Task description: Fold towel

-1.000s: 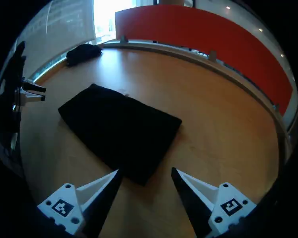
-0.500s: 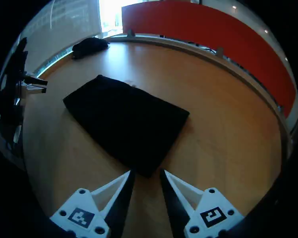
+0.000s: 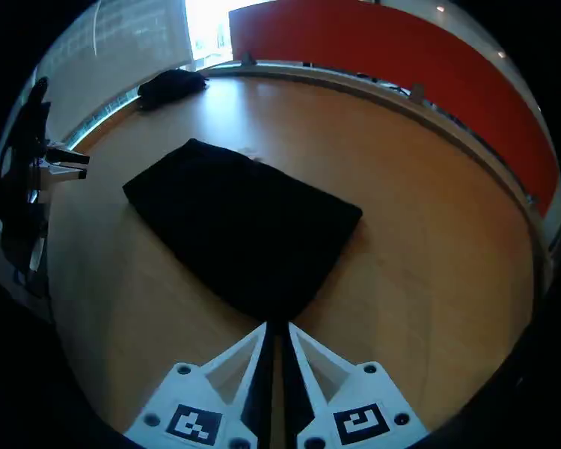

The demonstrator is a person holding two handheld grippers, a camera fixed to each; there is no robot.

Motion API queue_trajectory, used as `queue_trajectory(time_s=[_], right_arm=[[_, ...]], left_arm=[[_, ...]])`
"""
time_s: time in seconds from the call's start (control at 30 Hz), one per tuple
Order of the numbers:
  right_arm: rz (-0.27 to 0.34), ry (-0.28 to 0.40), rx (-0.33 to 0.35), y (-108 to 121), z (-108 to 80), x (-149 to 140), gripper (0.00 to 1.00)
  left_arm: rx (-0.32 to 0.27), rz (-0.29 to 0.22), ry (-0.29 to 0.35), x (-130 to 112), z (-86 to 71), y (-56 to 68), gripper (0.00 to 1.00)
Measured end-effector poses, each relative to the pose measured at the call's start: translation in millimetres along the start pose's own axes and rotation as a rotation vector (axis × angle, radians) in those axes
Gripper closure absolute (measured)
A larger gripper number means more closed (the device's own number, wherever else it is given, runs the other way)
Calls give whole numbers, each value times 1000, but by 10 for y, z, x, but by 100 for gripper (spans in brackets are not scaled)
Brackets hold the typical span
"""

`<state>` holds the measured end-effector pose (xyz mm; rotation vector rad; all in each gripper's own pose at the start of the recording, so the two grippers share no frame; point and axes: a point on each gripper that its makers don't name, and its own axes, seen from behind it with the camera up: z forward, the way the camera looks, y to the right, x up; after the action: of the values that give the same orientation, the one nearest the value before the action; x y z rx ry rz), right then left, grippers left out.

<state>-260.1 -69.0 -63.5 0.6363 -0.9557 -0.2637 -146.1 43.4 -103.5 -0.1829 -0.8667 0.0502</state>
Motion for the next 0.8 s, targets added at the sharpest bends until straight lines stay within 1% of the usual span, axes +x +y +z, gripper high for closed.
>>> queue_trajectory(time_s=[0.1, 0.3, 0.5, 0.67, 0.8], right_arm=[[2, 6, 3, -14, 0, 14, 96], [7, 16, -13, -1, -14, 56, 96], [8, 48, -13, -25, -64, 213, 96], [-28, 85, -19, -50, -145, 447, 96], [-67, 118, -21, -88, -205, 695, 96]], left_arm=[[0, -2, 0, -7, -10, -11, 6], [0, -4, -3, -25, -34, -22, 6], [-3, -6, -5, -51, -54, -6, 6], [-3, -9, -3, -54, -75, -1, 6], [-2, -14, 1, -44, -96, -7, 5]])
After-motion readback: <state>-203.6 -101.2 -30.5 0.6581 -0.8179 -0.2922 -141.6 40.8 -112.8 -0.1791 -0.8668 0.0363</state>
